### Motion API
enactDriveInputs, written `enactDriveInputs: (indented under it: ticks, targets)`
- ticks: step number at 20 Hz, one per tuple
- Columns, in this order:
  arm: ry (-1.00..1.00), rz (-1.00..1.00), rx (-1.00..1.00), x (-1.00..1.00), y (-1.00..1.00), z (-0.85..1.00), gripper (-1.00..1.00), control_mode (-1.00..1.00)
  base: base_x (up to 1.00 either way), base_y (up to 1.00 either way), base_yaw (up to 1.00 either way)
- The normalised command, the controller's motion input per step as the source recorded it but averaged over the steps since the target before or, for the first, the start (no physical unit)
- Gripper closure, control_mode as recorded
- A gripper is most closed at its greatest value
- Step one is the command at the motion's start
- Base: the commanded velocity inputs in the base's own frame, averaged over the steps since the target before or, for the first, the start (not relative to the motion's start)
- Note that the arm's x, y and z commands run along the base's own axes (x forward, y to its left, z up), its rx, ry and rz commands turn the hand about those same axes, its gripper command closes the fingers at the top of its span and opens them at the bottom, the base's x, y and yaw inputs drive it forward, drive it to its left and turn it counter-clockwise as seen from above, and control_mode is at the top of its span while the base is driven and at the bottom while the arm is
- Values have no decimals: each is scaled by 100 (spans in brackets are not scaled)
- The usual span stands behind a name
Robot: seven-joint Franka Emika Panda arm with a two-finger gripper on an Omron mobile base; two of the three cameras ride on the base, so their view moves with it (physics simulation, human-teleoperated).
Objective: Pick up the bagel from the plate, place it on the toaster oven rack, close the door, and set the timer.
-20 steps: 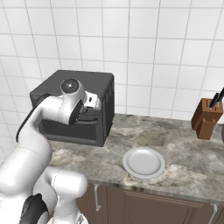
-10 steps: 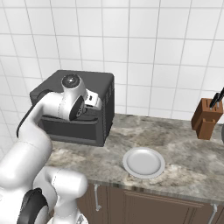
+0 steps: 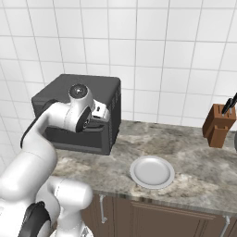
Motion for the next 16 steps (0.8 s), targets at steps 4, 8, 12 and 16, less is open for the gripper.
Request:
enactDriveInputs:
  ticks: [4,8,12,16]
  targets:
    - [0,0,0,-3,0,-40,-100,-100,0,0,0]
    - [0,0,0,12,0,-6,-100,-100,0,0,0]
    - [0,0,0,35,-3,0,-100,-100,0,0,0]
    - [0,-1,0,38,-4,1,100,-100,0,0,0]
